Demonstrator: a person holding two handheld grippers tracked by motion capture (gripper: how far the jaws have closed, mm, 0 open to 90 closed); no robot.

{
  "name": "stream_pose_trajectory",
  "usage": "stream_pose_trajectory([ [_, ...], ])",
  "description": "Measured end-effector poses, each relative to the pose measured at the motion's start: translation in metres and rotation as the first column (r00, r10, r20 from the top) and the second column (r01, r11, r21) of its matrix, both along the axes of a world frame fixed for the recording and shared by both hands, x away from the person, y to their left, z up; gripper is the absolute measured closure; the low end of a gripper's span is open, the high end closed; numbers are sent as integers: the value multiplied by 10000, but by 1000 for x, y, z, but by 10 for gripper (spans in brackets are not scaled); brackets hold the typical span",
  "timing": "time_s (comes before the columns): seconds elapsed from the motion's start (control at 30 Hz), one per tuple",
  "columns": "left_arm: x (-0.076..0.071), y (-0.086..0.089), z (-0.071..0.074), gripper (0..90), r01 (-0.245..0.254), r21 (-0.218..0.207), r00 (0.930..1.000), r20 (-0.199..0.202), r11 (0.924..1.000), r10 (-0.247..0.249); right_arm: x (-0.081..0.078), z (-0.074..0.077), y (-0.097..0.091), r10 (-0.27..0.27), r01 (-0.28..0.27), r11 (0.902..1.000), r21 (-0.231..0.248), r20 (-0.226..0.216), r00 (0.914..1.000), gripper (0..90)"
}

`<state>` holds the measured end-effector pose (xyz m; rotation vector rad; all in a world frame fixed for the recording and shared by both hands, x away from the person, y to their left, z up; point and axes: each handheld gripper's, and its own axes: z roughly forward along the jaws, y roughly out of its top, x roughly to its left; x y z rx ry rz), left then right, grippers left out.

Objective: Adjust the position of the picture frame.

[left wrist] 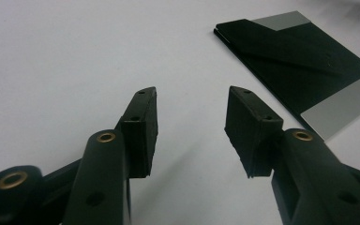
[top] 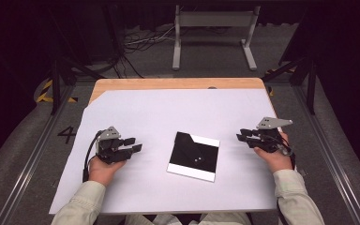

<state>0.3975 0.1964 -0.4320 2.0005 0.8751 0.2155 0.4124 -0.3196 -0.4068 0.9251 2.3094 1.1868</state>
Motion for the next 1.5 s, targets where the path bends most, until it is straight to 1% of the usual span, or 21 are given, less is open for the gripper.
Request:
stream_pose_trajectory([
  [0.03,0,-2,0,574,37,86,10000,4,10000,-37,0,0,1,20,-20,10000,-40,-15,10000,687],
  [0.1,-2,-7,1,612,212,137,9997,-147,9997,-210,0,1,2,45,-45,10000,-76,-24,10000,686],
  [0.17,-2,-11,3,638,383,334,9991,-184,9987,-377,-1,1,3,55,-56,9999,-102,-30,10000,685],
  [0.2,-3,-13,3,650,460,307,9986,-288,9985,-451,-1,1,3,58,-59,9999,-120,-42,10000,685],
  [0.27,-3,-17,4,686,613,334,9976,-344,9976,-602,-2,2,4,78,-79,9998,-159,-51,10000,684],
  [0.43,-4,-27,6,775,1123,507,9923,-589,9924,-1092,-3,2,6,122,-123,9996,-269,-57,9999,683],
  [0.47,-5,-29,6,786,1216,569,9913,-574,9909,-1184,-4,3,6,130,-132,9995,-282,-72,9999,683],
  [0.5,-5,-29,6,797,1216,569,9913,-574,9909,-1184,-4,3,7,134,-136,9994,-306,-82,9999,683],
  [0.53,-5,-32,6,797,1331,619,9895,-647,9892,-1291,-4,3,7,134,-136,9994,-306,-82,9999,683],
  [0.57,-6,-36,7,825,1453,649,9872,-753,9873,-1403,-4,3,9,144,-147,9993,-346,-99,9998,683],
  [0.6,-6,-36,7,835,1453,649,9872,-753,9873,-1403,-4,3,9,144,-147,9993,-346,-99,9998,683],
  [0.63,-7,-42,7,850,1702,671,9829,-822,9831,-1645,-5,3,10,186,-191,9991,-387,-128,9997,691],
  [0.67,-7,-42,7,864,1702,671,9829,-822,9831,-1645,-5,3,10,186,-191,9991,-387,-128,9997,691],
  [0.7,-8,-44,6,864,1786,694,9812,-873,9815,-1723,-5,3,11,270,-277,9987,-423,-165,9995,700],
  [0.73,-8,-47,6,874,1907,776,9791,-873,9786,-1839,-5,3,12,329,-337,9984,-446,-192,9993,705],
  [0.83,-10,-58,3,897,2193,871,9717,-1096,9718,-2095,-7,3,14,447,-457,9976,-525,-205,9988,707],
  [1.0,-11,-71,0,898,2567,946,9602,-1384,9619,-2427,-8,4,17,535,-548,9969,-561,-244,9983,705],
  [1.1,-11,-79,-3,899,2776,995,9510,-1691,9555,-2587,-9,3,18,573,-590,9965,-594,-305,9979,706],
  [1.27,-10,-86,-8,900,3061,1134,9378,-2065,9452,-2790,-10,3,19,612,-635,9957,-669,-349,9975,705],
  [1.3,-10,-87,-9,900,3139,1114,9341,-2140,9429,-2857,-10,3,19,612,-634,9958,-666,-350,9975,705],
  [1.5,-11,-92,-14,900,3381,1083,9202,-2465,9349,-3042,-11,3,20,631,-654,9956,-667,-367,9973,703],
])
